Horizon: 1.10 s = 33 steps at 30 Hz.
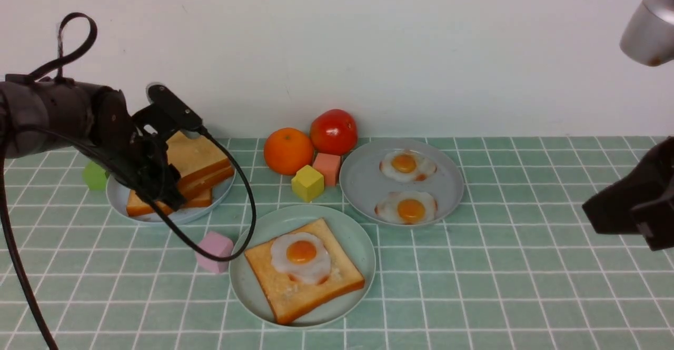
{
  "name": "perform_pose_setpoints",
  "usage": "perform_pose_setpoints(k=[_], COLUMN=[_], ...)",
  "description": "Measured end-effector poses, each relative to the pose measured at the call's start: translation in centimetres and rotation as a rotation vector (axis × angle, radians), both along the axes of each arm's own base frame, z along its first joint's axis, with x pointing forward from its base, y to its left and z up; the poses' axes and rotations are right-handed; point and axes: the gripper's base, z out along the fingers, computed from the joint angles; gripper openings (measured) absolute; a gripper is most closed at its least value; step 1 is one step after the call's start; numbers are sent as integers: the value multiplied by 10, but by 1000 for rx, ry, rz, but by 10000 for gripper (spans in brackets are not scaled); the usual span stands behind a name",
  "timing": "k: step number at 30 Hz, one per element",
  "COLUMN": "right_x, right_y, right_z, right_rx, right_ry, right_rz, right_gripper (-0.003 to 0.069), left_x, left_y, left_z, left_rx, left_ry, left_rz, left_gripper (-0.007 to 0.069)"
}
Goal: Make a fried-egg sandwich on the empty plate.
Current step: Use the left arm to grab a slice of bread, then use the left arm to place a slice of bread on the fried egg in the middle
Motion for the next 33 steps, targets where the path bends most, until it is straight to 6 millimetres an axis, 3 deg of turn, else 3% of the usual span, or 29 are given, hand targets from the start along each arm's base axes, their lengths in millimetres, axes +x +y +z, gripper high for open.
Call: perform_pose_setpoints(k=[6, 11, 13, 16, 18, 20, 21, 26, 29, 33], right_x=[-2, -2, -3, -4, -7, -9, -12, -20, -23, -25], right_y=[2, 3, 2, 2, 0, -2, -4, -11, -13, -14], right_z=[0, 0, 1, 2, 4, 5, 6, 9, 10, 10], right_rx=[26, 32, 33, 36, 39, 43, 43, 40, 46, 48], right_ry=[19, 24, 23, 19, 7, -1, -12, -46, -62, -65], right_rz=[8, 11, 11, 11, 10, 10, 8, 2, 0, -1], right_gripper=[50, 57, 61, 64, 67, 67, 67, 71, 74, 75], left_x=[0, -4, -11, -25, -49, -66, -88, -150, -169, -172], left_y=[-1, -7, -14, -30, -56, -73, -94, -146, -163, -177], left_z=[0, 11, 27, 53, 80, 87, 93, 69, 48, 29], left_rx=[2, 7, -1, -40, -94, -118, -149, -158, -83, -17], left_ry=[5, 8, 1, -18, -42, -41, -39, 58, 83, 54], left_rz=[-3, -17, -23, -16, -28, -52, -85, -172, -242, -300], left_gripper=[117, 83, 83, 76, 71, 71, 71, 69, 69, 69])
